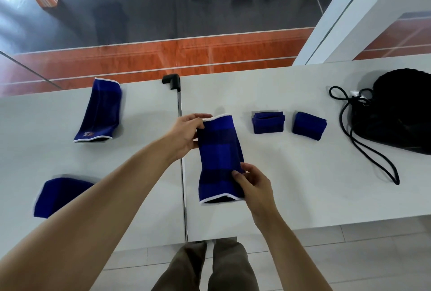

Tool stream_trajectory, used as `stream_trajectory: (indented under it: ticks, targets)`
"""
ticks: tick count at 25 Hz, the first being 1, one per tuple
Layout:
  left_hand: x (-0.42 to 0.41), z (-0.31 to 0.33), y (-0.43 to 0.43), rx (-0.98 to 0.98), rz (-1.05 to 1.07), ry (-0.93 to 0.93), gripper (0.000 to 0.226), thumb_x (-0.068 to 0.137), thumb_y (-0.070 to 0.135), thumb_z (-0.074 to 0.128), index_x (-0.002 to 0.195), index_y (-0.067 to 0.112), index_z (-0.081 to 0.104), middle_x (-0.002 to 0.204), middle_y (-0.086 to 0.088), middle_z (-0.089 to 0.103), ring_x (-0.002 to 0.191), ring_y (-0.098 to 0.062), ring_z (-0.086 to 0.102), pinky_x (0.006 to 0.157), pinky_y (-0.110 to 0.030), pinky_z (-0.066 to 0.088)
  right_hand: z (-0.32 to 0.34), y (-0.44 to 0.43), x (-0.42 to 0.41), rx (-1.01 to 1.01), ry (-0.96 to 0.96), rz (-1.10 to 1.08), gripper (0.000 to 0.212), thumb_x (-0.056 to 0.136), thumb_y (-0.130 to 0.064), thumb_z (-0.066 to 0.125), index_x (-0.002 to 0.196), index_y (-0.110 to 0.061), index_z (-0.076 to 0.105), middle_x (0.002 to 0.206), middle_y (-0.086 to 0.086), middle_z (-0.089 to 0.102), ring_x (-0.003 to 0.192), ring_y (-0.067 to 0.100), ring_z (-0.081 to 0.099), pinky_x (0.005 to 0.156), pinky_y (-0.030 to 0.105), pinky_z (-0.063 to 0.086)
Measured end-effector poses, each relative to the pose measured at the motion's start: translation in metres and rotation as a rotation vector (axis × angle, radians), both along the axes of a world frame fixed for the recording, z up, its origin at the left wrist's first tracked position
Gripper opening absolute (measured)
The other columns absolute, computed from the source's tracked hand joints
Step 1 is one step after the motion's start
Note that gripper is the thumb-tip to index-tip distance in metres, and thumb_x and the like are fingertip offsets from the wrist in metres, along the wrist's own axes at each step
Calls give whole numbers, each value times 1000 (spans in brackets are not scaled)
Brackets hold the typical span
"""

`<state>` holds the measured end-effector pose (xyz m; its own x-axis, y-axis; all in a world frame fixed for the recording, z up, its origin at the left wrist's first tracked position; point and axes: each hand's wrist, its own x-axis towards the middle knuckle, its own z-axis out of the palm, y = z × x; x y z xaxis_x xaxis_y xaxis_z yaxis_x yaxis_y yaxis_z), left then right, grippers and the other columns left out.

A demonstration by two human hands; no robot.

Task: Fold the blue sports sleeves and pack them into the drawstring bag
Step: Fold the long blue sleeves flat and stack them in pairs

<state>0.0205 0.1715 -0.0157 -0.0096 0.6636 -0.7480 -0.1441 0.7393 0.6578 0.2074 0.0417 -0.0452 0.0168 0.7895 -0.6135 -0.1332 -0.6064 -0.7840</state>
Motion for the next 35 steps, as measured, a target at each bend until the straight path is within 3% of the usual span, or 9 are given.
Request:
stream_trajectory:
  ticks: [4,8,12,16,24,28,32,35]
  targets:
    - [2,-20,10,97,-222,197,28,89,2,57,109,16,70,108,-7,69,100,-25,67,77,-38,62,-12,-8,10,66,-316,-18,14,98,-21,61,110,-27,60,98,-3,71,90,18,70,64,18,57]
    - [5,-42,16,243,-308,447,29,87,1,59,97,25,71,101,-1,69,95,-25,69,77,-42,62,-17,-3,12,35,-327,-24,29,95,-21,64,122,-28,54,99,-3,68,90,15,69,64,15,57]
    - [5,-57,19,344,-459,625,33,85,1,56,97,29,68,104,4,70,93,-18,65,71,-26,53,-23,-5,12,15,-436,64,39,89,-13,69,120,-28,51,99,-8,65,85,8,66,59,8,51]
    - [4,-69,17,395,-536,769,28,87,8,56,103,27,68,112,4,59,104,-17,53,89,-31,44,-33,-7,12,21,-571,149,32,89,-18,69,114,-30,52,101,-9,66,83,6,65,59,12,49]
    - [1,-68,20,482,-597,906,15,98,19,46,104,22,59,104,-3,67,94,-26,58,80,-43,52,-35,-1,11,3,-673,173,16,96,-27,62,109,-28,53,100,-6,67,80,4,63,60,12,45]
    - [4,-69,21,470,-638,948,13,99,21,43,103,22,55,101,-7,65,88,-29,59,70,-41,51,-35,4,7,5,-749,215,15,94,-29,64,105,-26,54,93,-6,68,76,7,63,59,14,45]
    - [8,-59,4,441,-451,919,20,99,27,51,116,18,51,112,-6,55,97,-25,53,78,-38,46,-43,6,-1,0,-864,278,15,93,-29,63,103,-27,53,93,-5,68,79,15,63,74,32,56]
    - [8,-50,-55,350,-446,891,24,97,43,51,107,22,51,101,1,58,89,-20,56,77,-37,48,-45,4,-5,35,-904,280,16,93,-28,64,104,-25,53,94,-4,67,79,17,61,81,41,56]
